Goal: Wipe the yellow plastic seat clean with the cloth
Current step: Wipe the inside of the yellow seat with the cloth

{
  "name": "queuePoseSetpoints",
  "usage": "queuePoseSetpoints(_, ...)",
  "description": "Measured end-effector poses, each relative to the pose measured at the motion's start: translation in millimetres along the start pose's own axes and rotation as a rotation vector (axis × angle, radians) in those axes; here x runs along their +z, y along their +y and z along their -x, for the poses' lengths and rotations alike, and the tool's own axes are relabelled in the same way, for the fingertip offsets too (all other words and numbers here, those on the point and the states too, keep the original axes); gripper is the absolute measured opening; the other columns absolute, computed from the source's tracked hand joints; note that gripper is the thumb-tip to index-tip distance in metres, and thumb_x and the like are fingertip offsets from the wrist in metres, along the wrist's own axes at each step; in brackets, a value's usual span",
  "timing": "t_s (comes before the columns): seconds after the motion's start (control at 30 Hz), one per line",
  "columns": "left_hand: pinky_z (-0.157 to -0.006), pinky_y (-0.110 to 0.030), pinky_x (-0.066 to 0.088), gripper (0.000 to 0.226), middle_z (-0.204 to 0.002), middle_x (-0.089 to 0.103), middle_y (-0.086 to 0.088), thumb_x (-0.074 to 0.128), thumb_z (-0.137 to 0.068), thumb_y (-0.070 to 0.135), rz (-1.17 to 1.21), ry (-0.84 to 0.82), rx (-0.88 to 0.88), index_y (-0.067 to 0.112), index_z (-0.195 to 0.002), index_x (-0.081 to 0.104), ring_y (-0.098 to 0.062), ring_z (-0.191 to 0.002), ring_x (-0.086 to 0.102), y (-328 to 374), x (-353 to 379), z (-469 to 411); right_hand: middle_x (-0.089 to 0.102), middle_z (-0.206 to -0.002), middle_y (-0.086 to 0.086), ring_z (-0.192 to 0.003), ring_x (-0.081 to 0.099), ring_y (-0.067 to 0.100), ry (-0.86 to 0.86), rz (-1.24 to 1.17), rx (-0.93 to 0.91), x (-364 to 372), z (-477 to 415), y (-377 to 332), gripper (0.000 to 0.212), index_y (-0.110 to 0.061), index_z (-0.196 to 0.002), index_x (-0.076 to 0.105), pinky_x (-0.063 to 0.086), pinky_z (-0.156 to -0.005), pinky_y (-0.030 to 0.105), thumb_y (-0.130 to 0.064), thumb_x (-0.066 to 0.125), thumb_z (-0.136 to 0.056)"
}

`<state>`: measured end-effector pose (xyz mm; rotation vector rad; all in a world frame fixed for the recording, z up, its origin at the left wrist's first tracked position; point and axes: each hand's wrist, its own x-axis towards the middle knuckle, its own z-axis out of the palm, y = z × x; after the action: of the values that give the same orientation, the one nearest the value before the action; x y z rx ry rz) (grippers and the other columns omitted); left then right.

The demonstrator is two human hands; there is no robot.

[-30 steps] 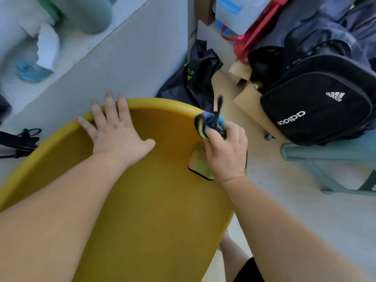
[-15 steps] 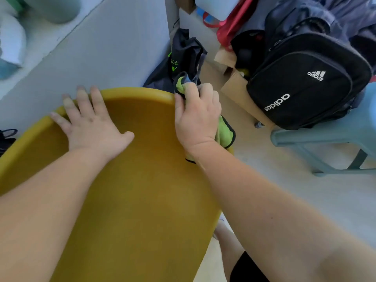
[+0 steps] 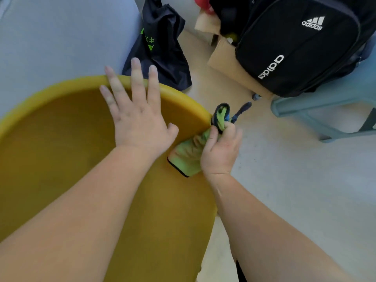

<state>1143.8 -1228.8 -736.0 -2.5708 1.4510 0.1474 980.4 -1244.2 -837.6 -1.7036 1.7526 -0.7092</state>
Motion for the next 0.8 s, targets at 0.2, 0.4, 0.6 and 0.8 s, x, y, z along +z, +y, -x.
queuePoseSetpoints(0.2, -0.115, -0.069, 0.003, 0.122, -0.163, -0.012, -0.015, 0.067, -0.067, 0.057, 0.004, -0.044, 0.008, 0.021, -0.156, -0.007, -0.055, -0.144, -0.012, 3.1, 4.5, -1.7, 0.049, -0.103, 0.011, -0.085, 0.037, 0.014, -0.099, -0.019, 0.407, -13.5, 9.7, 24.8, 0.026, -0.007, -0.103, 0.048, 0.029, -0.074, 0.025, -0.03, 0.038, -0.106)
queuePoseSetpoints(0.4, -0.117, -0.065, 0.006, 0.108, -0.165, -0.008, -0.007, 0.06, -0.076, 0.056, -0.002, -0.088, 0.071, 0.027, -0.157, -0.005, -0.047, -0.147, -0.011, -17.0, -10.2, -1.9, 0.05, -0.105, 0.016, -0.091, 0.05, 0.036, -0.117, 0.092, 0.218, -8.0, -11.7, -27.5, 0.028, -0.005, -0.112, 0.053, 0.04, -0.073, 0.041, -0.03, 0.044, -0.104)
queuePoseSetpoints(0.6, -0.118, -0.063, 0.002, 0.102, -0.165, -0.013, -0.005, 0.061, -0.079, 0.055, 0.068, -0.101, -0.123, 0.034, -0.156, -0.003, -0.035, -0.151, -0.01, -93.8, -20.0, 35.8, 0.052, -0.101, 0.01, -0.088, 0.047, 0.032, -0.126, 0.239, -0.378, 35.8, -37.9, -146.8, 0.024, -0.014, -0.106, 0.057, 0.038, -0.071, 0.042, -0.036, 0.049, -0.098)
queuePoseSetpoints(0.8, -0.118, -0.062, 0.009, 0.097, -0.165, -0.003, -0.008, 0.056, -0.08, 0.062, 0.06, -0.15, -0.481, 0.034, -0.157, 0.004, -0.037, -0.15, -0.001, -223.9, -13.9, 143.5, 0.055, -0.117, 0.01, -0.102, 0.051, 0.035, -0.433, 0.318, -0.913, 103.3, 40.4, -256.2, 0.026, -0.02, -0.119, 0.055, 0.032, -0.075, 0.041, -0.036, 0.048, -0.1)
